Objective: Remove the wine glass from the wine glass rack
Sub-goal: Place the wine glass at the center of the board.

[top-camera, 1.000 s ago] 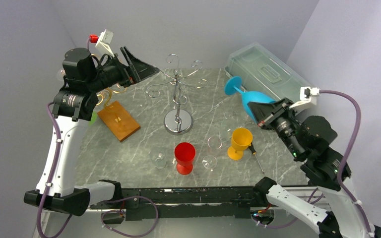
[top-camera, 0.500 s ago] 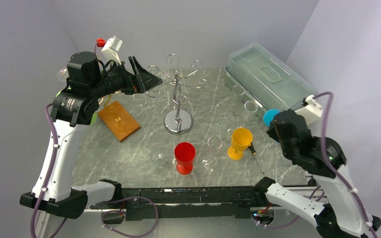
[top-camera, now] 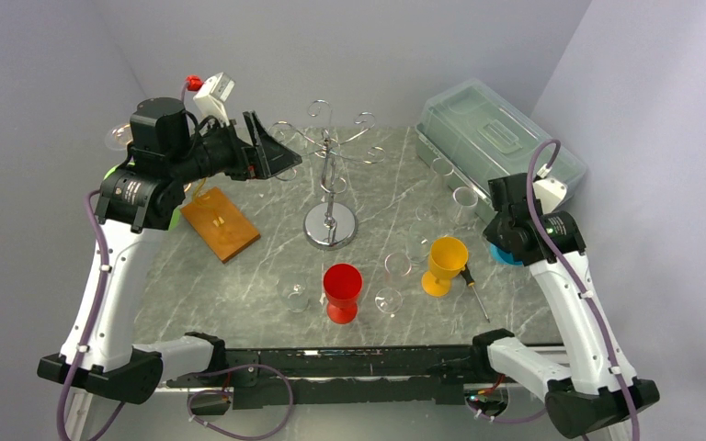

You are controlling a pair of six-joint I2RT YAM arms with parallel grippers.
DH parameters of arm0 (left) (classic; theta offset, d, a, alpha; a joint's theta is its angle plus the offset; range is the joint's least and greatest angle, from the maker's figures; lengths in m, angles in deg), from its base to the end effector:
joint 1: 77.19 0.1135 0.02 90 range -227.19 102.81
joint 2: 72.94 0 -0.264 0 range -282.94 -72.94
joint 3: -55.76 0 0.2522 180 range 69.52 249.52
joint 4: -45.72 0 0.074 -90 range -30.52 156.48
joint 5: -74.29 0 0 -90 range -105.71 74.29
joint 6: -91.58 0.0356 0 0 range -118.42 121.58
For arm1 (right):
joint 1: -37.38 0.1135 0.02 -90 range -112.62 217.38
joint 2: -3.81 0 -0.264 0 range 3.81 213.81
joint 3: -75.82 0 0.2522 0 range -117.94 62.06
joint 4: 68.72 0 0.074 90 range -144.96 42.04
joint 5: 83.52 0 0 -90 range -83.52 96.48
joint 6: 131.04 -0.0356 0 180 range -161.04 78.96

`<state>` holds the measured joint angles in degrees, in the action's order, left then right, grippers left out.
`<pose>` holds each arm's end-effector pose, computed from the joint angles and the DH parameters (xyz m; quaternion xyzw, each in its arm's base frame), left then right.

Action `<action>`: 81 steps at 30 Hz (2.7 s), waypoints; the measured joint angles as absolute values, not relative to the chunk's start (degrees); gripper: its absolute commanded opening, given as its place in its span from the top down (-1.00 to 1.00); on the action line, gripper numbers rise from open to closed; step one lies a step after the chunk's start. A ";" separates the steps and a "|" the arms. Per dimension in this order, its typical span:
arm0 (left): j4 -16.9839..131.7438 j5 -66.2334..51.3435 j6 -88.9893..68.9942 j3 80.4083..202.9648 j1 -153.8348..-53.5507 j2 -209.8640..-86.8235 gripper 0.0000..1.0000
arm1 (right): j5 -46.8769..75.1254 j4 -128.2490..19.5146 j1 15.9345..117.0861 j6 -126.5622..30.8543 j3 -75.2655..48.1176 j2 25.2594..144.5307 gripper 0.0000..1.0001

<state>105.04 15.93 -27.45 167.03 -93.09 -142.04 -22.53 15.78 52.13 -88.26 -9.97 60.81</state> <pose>0.1992 -0.0762 0.4987 0.0723 0.7876 -0.4210 0.4441 0.1557 0.0231 0.3695 0.3295 0.8676 -0.0583 0.3679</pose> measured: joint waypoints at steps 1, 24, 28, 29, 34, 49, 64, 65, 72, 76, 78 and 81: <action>105.09 15.98 -27.32 167.03 -93.12 -142.06 -0.99 | -20.56 14.88 50.51 -87.32 -9.05 60.83 1.00; 105.94 16.04 -25.62 164.26 -93.14 -141.27 -0.99 | -2.07 2.07 35.51 -76.37 -3.54 72.96 1.00; 106.16 15.84 -24.98 164.26 -93.14 -141.25 -0.99 | -1.88 1.18 35.47 -76.09 -2.56 74.77 1.00; 106.16 15.84 -24.90 164.26 -93.14 -141.25 -0.99 | -1.88 0.85 35.47 -76.09 -1.95 75.08 1.00; 106.47 15.49 -24.37 164.26 -93.14 -141.12 -0.99 | -1.90 0.54 35.47 -76.04 -0.05 76.17 0.88; 107.86 13.05 -23.11 164.80 -93.14 -140.53 -0.99 | -1.94 1.53 35.47 -75.54 -3.06 75.14 -0.18; 111.73 6.84 -21.97 173.20 -93.14 -140.22 -0.99 | -2.27 8.87 35.45 -75.43 -12.90 64.67 -0.93; 112.17 5.37 -21.75 174.11 -93.14 -140.07 -0.99 | -1.92 9.07 35.43 -75.32 -14.23 64.26 -0.98; 119.14 -11.35 -20.88 180.45 -93.16 -138.69 -0.99 | 0.64 9.13 39.16 -74.62 -24.29 65.64 -0.99; 124.30 -22.62 -19.46 185.89 -93.16 -140.27 -0.99 | 1.10 7.91 43.14 -74.32 -29.01 68.24 -0.99; 126.55 -28.53 -18.60 188.45 -93.16 -141.56 -0.99 | 1.10 6.82 45.28 -74.03 -30.86 69.72 -0.99; 129.68 -36.81 -17.51 192.10 -93.16 -144.40 -0.99 | 1.34 5.20 48.48 -73.55 -32.85 71.82 -0.99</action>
<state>129.68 -36.81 -17.51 192.10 -93.16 -144.40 1.34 5.20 48.48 -73.55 -32.85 71.82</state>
